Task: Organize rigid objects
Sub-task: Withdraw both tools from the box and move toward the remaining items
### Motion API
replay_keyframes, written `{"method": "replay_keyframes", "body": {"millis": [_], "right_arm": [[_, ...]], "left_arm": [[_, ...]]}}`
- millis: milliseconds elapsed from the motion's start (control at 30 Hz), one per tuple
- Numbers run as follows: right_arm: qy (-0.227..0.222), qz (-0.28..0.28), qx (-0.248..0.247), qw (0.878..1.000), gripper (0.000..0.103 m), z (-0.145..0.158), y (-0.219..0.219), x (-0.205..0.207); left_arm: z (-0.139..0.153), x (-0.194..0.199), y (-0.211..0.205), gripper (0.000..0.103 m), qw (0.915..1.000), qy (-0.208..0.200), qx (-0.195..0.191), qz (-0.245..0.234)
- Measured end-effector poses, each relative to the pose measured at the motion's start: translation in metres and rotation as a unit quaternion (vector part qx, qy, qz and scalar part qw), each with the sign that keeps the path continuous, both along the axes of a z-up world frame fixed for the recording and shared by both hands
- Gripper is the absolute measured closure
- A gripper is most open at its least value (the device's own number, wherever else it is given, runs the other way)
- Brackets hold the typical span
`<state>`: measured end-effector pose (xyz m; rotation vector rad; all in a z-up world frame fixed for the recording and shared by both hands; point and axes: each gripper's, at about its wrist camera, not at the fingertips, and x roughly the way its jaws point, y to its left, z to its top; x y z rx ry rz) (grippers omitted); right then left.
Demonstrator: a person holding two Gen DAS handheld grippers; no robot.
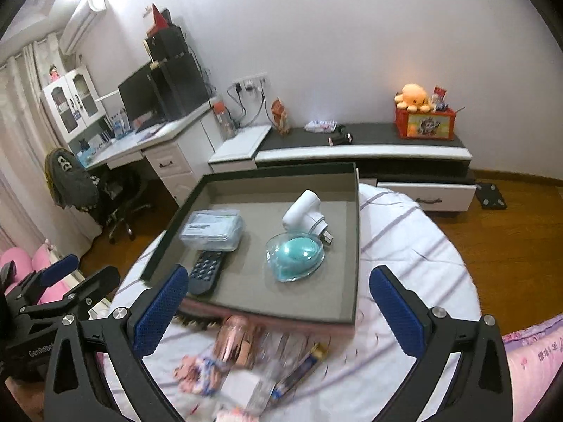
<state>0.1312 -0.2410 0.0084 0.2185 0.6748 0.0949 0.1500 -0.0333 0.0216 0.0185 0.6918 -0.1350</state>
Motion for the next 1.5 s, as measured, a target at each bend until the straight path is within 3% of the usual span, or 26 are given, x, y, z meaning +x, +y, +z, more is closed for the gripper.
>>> {"method": "replay_keyframes", "body": {"millis": [333,633,867,1500], "right_arm": [[-0.087,-0.037,-0.042,0.995,0.000,0.033,0.020,-0.111],[-0.093,-0.041,-0.056,0.993,0.000,0.018,0.032,-0.182],[-0.092,-0.042,-0.061,0.993,0.000,0.014,0.036,-0.198],[-0.067,-0.037,-0.072,0.994,0.000,-0.001,0.038,-0.193]], "left_arm": [[0.022,-0.090,0.017,0.000,0.9984,-0.050,-0.005,0.023],[0.017,-0.150,0.028,0.000,0.9977,-0.058,-0.008,0.034],[0.011,-0.177,0.037,0.000,0.9966,-0.068,-0.010,0.045],[-0.018,-0.175,0.041,0.000,0.9984,-0.032,-0.021,0.042]]}}
